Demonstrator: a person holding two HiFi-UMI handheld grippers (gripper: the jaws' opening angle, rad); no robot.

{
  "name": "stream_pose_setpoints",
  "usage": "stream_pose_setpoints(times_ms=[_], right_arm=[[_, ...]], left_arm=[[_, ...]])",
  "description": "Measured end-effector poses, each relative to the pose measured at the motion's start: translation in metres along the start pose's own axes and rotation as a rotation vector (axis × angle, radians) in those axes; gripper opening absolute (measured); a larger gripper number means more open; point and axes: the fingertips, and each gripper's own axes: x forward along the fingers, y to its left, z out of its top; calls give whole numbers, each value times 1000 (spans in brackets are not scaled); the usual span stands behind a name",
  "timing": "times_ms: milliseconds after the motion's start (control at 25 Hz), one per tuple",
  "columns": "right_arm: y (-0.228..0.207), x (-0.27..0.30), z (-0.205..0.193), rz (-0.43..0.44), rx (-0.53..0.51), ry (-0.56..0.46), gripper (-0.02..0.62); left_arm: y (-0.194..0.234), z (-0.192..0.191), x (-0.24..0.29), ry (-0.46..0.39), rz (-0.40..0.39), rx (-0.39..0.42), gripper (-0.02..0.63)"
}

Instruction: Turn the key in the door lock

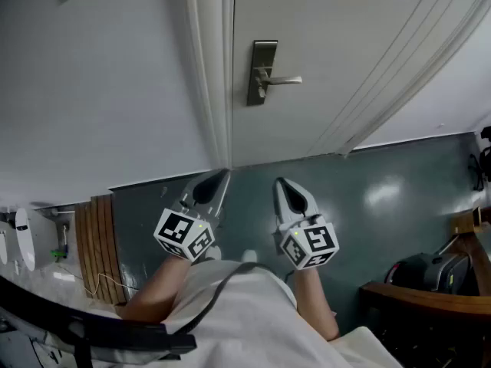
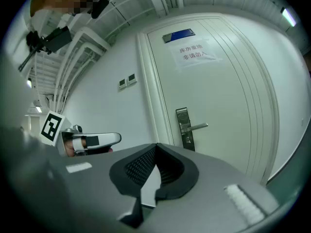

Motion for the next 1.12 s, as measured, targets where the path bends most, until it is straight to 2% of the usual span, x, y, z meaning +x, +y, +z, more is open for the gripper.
stream_pose_setpoints(times_ms=[240,800,1120], right_arm=[[-17,-8,0,11,29,-17,3],[-38,-34,-6,93,5,13,3],[-48,-28,-8,90,29,16,3]], left_arm=[[-8,-2,9,-4,11,12,6],[-38,-15,7,3,100,49,6],[-29,-16,10,1,125,35,6]])
